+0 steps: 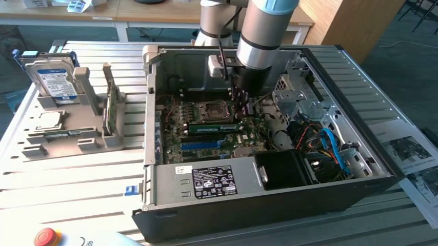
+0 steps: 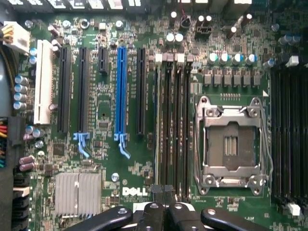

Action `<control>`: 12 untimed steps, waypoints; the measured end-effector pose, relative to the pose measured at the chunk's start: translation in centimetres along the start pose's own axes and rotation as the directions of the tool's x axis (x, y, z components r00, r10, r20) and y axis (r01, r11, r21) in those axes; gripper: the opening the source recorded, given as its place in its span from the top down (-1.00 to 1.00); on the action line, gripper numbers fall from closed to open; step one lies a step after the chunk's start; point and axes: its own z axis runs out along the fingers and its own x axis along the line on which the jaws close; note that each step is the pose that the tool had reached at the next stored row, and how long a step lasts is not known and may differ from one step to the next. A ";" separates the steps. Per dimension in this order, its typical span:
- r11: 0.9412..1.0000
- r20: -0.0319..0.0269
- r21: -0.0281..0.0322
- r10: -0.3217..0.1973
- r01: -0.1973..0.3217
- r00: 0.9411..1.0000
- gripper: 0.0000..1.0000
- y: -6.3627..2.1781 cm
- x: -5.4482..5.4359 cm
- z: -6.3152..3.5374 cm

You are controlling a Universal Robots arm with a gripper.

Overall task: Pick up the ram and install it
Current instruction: 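Press down the ram until it locks into place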

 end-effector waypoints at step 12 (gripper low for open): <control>1.000 0.000 0.001 0.000 0.000 1.000 0.79 2.16 -0.1 0.10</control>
